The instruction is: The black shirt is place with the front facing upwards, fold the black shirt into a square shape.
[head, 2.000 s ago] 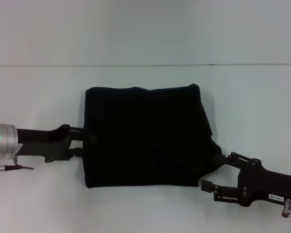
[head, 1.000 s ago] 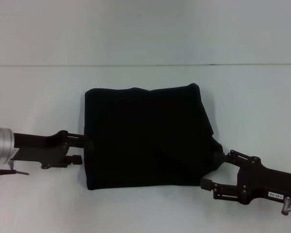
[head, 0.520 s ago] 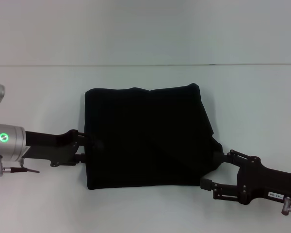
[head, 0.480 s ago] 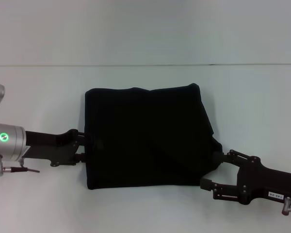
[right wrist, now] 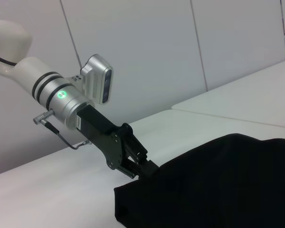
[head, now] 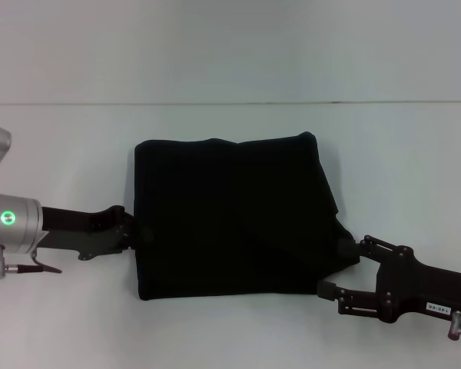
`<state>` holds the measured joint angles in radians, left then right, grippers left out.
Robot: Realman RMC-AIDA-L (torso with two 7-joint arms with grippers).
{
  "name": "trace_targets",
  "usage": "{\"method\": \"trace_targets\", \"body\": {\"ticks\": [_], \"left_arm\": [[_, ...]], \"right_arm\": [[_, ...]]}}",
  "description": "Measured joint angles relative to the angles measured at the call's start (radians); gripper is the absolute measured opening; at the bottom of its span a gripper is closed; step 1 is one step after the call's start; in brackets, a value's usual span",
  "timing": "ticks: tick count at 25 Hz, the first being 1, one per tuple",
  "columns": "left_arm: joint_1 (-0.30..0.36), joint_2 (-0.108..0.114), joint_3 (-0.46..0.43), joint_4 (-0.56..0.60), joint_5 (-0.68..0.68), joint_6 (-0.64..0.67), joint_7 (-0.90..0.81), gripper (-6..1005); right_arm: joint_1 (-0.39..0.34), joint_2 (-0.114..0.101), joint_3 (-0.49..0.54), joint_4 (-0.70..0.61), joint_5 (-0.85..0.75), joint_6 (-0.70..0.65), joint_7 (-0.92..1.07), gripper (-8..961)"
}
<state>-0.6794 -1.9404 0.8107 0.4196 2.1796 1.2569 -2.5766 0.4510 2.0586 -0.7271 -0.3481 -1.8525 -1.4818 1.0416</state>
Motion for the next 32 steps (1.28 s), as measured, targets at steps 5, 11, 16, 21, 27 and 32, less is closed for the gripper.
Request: {"method": "trace_targets", "body": {"ticks": [5, 11, 16, 21, 27, 32], "left_arm": [[0.0, 0.001, 0.024, 0.001, 0.0, -0.001, -0.008, 206], [0.0, -0.001, 0.025, 0.003, 0.0, -0.003, -0.006, 12], [0.001, 0.006, 0.007, 0.004, -0.006, -0.004, -0.001, 16], [0.02, 0.026, -0.107, 0.003, -0.01, 0.004, -0.006, 50], [0.031, 0.011, -0.223, 0.012, -0.012, -0.015, 0.06, 90], [0.027, 0.001, -0.24, 0.006, -0.005, -0.045, 0.091, 201]], "right_arm": [[0.002, 0.001, 0.0, 0.0, 0.002, 0.0, -0.001, 945], [0.003, 0.0, 0.0, 0.0, 0.003, 0.0, 0.0, 945], [0.005, 0.0, 0.01, 0.0, 0.005, 0.0, 0.0, 945], [0.006, -0.001, 0.026, 0.0, 0.006, 0.001, 0.001, 945], [0.006, -0.002, 0.028, 0.0, 0.006, 0.001, 0.001, 945], [0.008, -0.001, 0.029, 0.0, 0.006, 0.0, 0.001, 945]]}}
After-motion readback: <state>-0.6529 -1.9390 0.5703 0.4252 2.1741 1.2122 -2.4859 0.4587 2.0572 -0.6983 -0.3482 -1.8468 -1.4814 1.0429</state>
